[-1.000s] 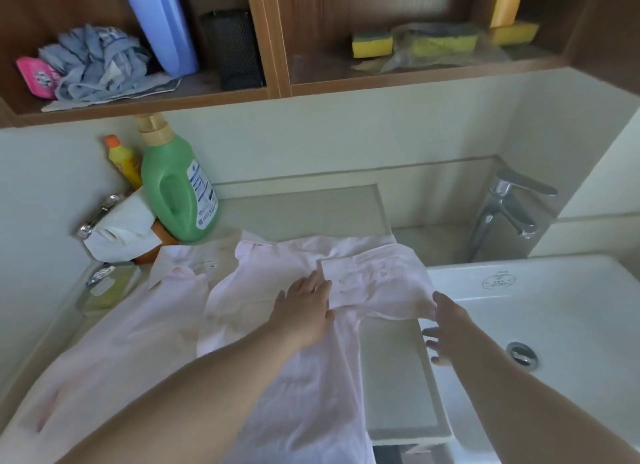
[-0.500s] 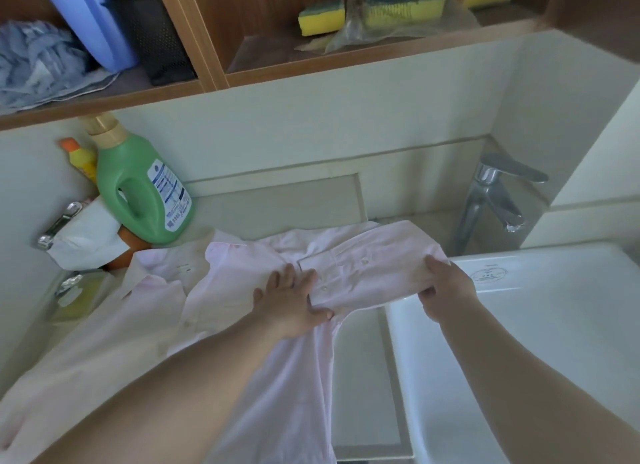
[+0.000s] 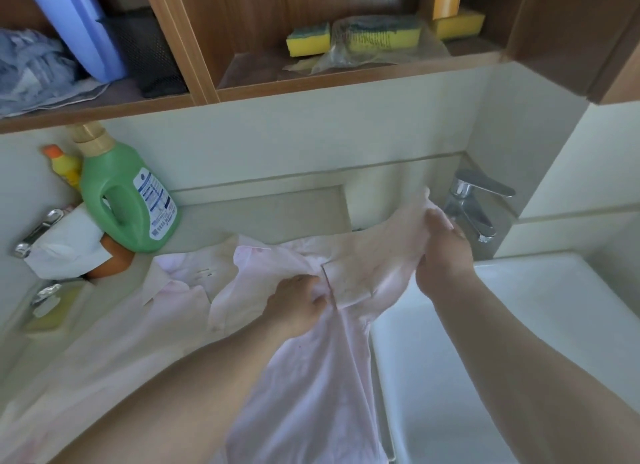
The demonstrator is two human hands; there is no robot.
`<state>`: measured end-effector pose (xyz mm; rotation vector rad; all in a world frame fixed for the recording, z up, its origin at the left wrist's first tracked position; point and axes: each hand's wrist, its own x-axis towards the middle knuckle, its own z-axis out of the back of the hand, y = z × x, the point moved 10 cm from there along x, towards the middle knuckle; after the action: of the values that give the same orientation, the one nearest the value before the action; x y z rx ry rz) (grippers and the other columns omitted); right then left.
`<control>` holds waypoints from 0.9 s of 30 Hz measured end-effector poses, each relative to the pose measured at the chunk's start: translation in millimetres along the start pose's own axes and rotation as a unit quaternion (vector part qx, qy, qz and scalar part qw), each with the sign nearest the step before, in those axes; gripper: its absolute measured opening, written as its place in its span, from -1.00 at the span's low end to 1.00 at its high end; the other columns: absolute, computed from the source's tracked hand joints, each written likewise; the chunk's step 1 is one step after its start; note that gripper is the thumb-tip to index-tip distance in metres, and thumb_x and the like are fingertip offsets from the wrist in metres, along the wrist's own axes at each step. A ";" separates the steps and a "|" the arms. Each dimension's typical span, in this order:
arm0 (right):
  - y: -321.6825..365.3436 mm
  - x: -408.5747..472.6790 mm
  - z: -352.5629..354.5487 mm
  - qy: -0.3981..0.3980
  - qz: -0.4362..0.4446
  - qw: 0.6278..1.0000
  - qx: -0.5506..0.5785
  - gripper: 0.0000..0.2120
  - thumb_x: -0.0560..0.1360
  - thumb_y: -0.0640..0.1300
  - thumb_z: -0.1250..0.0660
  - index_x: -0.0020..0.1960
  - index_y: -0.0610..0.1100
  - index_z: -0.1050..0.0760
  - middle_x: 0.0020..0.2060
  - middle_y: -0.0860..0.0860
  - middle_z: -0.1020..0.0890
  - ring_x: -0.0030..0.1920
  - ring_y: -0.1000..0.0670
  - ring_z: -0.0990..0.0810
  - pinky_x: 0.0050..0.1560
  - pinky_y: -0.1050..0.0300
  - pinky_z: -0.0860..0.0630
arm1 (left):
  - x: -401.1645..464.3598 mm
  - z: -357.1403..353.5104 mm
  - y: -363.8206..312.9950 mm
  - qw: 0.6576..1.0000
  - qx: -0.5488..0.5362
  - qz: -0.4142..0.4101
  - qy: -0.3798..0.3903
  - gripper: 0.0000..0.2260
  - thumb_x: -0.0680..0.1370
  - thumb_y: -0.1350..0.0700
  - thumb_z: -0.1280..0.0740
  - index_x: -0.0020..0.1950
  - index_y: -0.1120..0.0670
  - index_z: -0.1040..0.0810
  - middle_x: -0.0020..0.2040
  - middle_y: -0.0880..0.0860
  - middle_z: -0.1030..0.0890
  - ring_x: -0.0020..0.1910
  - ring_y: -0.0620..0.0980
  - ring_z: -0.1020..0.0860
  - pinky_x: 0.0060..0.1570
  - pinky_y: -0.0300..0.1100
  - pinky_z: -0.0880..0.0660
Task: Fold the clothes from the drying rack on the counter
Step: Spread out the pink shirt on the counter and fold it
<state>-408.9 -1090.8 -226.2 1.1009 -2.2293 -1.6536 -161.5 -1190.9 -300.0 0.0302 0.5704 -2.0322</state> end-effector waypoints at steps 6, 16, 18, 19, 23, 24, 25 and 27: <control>13.8 -71.0 -101.0 0.135 0.074 0.983 -0.098 -0.73 0.55 0.00 -0.32 0.08 -0.18 -0.62 -0.14 0.03 -0.61 -0.13 0.04 -0.55 -0.04 0.09 -0.48 | -27.5 28.8 75.2 0.916 -0.363 0.159 -0.062 -0.71 0.65 -0.02 -0.23 -0.04 0.14 -0.63 -0.03 0.12 -0.68 -0.12 0.09 -0.62 -0.04 -0.07 -0.54; -76.6 -206.6 -212.9 0.308 0.084 0.891 -0.324 -0.84 0.60 -0.02 -0.33 0.07 0.07 -0.69 -0.05 0.29 -0.70 -0.01 0.30 -0.61 0.05 0.37 -0.50 | -110.3 45.1 157.2 0.687 -0.688 0.234 -0.008 -0.27 0.54 -0.51 -0.05 0.28 0.07 -0.55 0.21 0.16 -0.67 0.20 0.16 -0.65 0.15 0.14 -0.57; -123.3 -222.6 -219.2 0.363 0.056 0.842 -0.394 -0.75 0.58 0.07 -0.36 0.21 0.05 -0.65 0.12 0.21 -0.68 0.14 0.20 -0.61 0.24 0.22 -0.51 | -119.3 46.8 163.9 0.678 -0.700 0.227 -0.011 -0.27 0.54 -0.51 -0.05 0.27 0.06 -0.58 0.18 0.14 -0.70 0.19 0.17 -0.66 0.21 0.17 -0.55; -143.2 -229.1 -218.3 0.377 0.053 0.821 -0.427 -0.68 0.58 0.11 -0.36 0.27 0.02 -0.63 0.20 0.16 -0.66 0.22 0.15 -0.59 0.32 0.17 -0.48 | -123.1 47.5 168.6 0.680 -0.698 0.223 -0.018 -0.32 0.57 -0.46 -0.07 0.26 0.06 -0.60 0.14 0.14 -0.71 0.15 0.17 -0.68 0.21 0.16 -0.56; -172.9 -227.1 -192.0 0.335 0.110 0.786 -0.509 -0.65 0.63 0.08 -0.32 0.34 -0.05 -0.57 0.31 0.06 -0.60 0.33 0.05 -0.52 0.36 0.23 -0.36 | -134.8 36.3 187.9 0.757 -0.599 0.257 -0.033 -0.76 0.65 0.04 -0.33 0.19 0.17 -0.62 -0.02 0.18 -0.74 -0.06 0.18 -0.72 -0.04 0.10 -0.67; -171.1 -220.5 -180.9 0.304 0.137 0.785 -0.523 -0.69 0.62 0.02 -0.33 0.32 -0.07 -0.58 0.29 0.02 -0.61 0.32 0.00 -0.52 0.35 0.21 -0.35 | -137.3 32.9 193.9 0.775 -0.571 0.267 -0.036 -0.79 0.61 0.12 -0.35 0.18 0.19 -0.62 -0.02 0.19 -0.73 -0.06 0.21 -0.72 -0.02 0.17 -0.67; -167.2 -212.7 -169.0 0.269 0.168 0.780 -0.539 -0.72 0.62 -0.03 -0.34 0.28 -0.09 -0.60 0.26 -0.01 -0.62 0.31 -0.05 -0.53 0.35 0.17 -0.34 | -137.9 30.0 198.0 0.791 -0.550 0.267 -0.036 -0.76 0.55 0.14 -0.36 0.17 0.20 -0.62 -0.02 0.20 -0.73 -0.06 0.23 -0.71 0.01 0.24 -0.65; -157.1 -193.7 -138.8 0.183 0.208 0.766 -0.580 -0.74 0.59 -0.07 -0.35 0.25 -0.08 -0.61 0.25 -0.05 -0.62 0.32 -0.16 -0.51 0.38 0.04 -0.32 | -133.9 23.2 207.3 0.823 -0.506 0.256 -0.036 -0.69 0.46 0.07 -0.35 0.13 0.18 -0.63 -0.02 0.20 -0.72 -0.06 0.26 -0.70 0.00 0.31 -0.63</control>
<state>-125.1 -1093.2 -255.7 0.4386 -0.7483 -1.8459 84.6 -1174.3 -324.6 -0.4787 1.3636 -1.0166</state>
